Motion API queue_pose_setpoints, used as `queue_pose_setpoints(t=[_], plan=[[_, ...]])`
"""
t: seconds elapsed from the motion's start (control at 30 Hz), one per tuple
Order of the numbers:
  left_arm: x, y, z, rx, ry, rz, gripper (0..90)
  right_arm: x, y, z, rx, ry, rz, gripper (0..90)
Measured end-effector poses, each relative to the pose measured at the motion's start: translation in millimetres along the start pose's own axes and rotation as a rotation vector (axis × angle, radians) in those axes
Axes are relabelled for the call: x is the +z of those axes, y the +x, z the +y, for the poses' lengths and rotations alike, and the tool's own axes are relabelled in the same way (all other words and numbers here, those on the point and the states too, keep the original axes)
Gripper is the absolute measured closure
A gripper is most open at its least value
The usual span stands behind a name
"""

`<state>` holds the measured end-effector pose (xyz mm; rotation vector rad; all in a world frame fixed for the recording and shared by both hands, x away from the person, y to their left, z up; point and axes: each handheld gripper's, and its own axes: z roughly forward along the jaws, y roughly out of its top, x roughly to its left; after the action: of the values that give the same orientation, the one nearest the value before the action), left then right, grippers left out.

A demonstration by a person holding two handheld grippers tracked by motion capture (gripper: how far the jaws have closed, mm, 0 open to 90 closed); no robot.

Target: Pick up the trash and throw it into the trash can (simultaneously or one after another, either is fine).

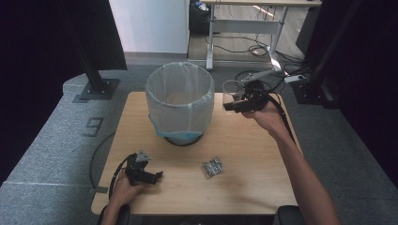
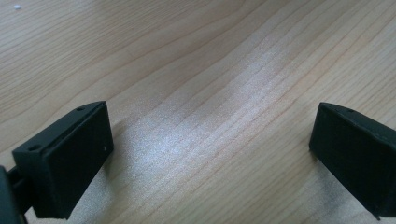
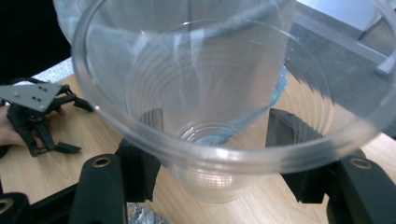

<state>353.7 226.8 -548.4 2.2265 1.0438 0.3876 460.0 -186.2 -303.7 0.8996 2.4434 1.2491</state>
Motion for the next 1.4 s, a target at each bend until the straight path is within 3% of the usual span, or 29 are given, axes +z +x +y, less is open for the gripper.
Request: queue_pose_setpoints(t=[0.23,1.0,1.4], plan=[[0.0,0.0,0.0,-0.001,0.000,-0.002,0.0,-1.5,2.1,15.2,0.002,-0.003,0.020,37.0],[0.1,0.0,-0.1,-0.001,0.000,-0.001,0.0,-2.0,5.2,63.8,-0.010,-0.006,0.012,37.1],[0.1,0.0,-0.1,-0.001,0.000,-0.001,0.0,13.8,13.1,91.1,-0.028,0.012,0.008,36.9]])
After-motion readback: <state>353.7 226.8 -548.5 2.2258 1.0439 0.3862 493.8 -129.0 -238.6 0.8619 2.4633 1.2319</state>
